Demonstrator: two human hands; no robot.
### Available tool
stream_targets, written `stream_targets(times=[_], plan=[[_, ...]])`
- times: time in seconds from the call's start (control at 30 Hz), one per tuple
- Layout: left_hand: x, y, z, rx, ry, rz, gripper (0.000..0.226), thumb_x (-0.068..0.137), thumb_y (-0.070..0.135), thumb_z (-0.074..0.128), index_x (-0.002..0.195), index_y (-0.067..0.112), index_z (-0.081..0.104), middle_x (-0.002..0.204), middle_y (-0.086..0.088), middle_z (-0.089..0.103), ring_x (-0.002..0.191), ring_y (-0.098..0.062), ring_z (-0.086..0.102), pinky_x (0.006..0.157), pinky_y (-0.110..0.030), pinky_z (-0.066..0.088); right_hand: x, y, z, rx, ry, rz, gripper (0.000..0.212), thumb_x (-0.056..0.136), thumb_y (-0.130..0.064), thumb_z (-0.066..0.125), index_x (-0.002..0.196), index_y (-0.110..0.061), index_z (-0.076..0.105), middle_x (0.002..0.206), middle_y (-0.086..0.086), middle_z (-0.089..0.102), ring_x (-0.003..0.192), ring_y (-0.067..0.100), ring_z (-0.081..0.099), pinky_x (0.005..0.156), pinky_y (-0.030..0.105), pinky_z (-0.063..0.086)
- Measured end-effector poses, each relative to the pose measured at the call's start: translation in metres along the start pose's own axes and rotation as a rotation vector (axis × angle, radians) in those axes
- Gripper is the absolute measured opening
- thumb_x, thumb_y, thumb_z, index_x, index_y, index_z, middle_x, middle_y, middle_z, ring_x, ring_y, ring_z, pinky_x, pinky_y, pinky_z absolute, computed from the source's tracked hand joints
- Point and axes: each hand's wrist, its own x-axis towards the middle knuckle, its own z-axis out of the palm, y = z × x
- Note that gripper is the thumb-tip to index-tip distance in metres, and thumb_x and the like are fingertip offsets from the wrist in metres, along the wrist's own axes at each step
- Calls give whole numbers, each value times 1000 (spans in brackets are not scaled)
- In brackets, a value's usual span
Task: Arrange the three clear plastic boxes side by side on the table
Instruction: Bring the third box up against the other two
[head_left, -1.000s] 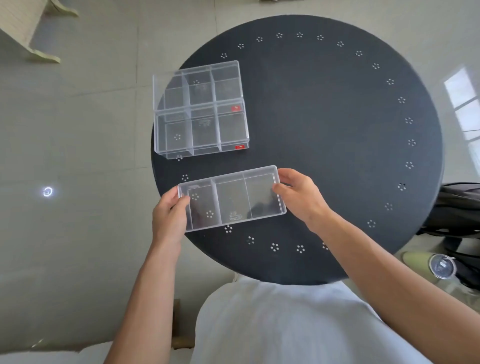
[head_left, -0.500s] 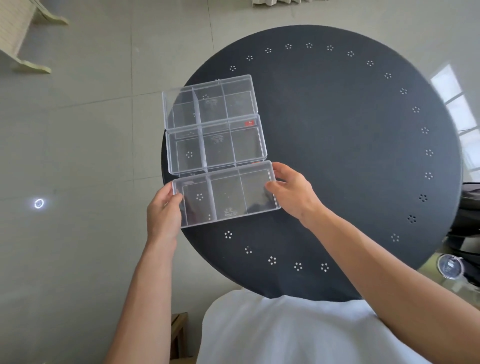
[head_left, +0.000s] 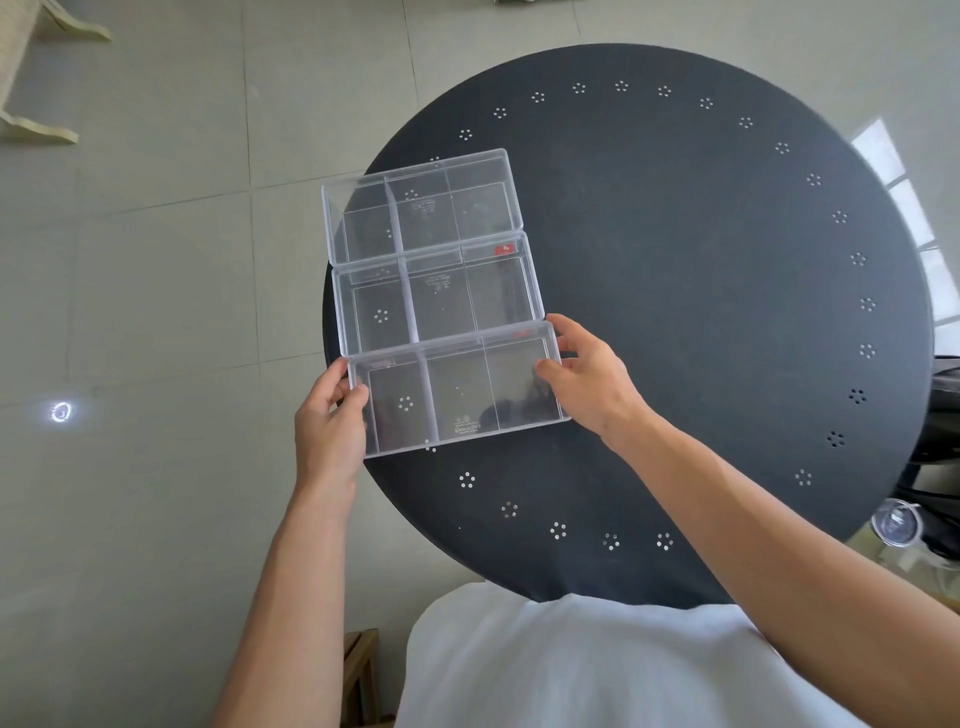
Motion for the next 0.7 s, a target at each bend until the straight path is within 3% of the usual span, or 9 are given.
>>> stream_targets(times=[0.23,0.33,0.43,0.63,0.7], plan=[[3,-2,-1,-13,-6,-6,47,92,12,56,137,25,57,133,1,63,123,-18,58,107,-45,44,0,-3,1,9,26,9,46,89,-11,48,93,-56,45,89,-19,62,95,20,64,80,41,55],[3,-2,-2,-16,-11,-2,47,92,11,54,138,23,57,136,4,62,125,-17,57,108,-44,44,1,-4,1,23,21,10,42,89,-12,48,107,-50,48,89,-19,62,96,20,64,80,39,55],[3,-3,-1,-18,-8,3,48,92,11,54,138,23,56,138,3,60,128,-19,55,108,-44,43,1,-4,1,25,12,11,44,88,-13,48,120,-43,52,90,-18,63,95,18,65,78,34,54],[0,0,2,-27,-9,15,48,92,13,50,139,22,55,142,-5,57,134,-26,48,112,-45,38,-1,-4,-2,38,-27,2,39,86,-17,49,106,-49,49,98,-10,66,97,20,65,85,40,55],[-2,1,4,-39,5,15,49,94,17,51,143,21,51,146,-6,52,134,-23,49,111,-34,37,-2,-2,-3,55,-37,4,39,87,-19,50,117,-43,50,109,-8,65,103,19,64,89,41,53]])
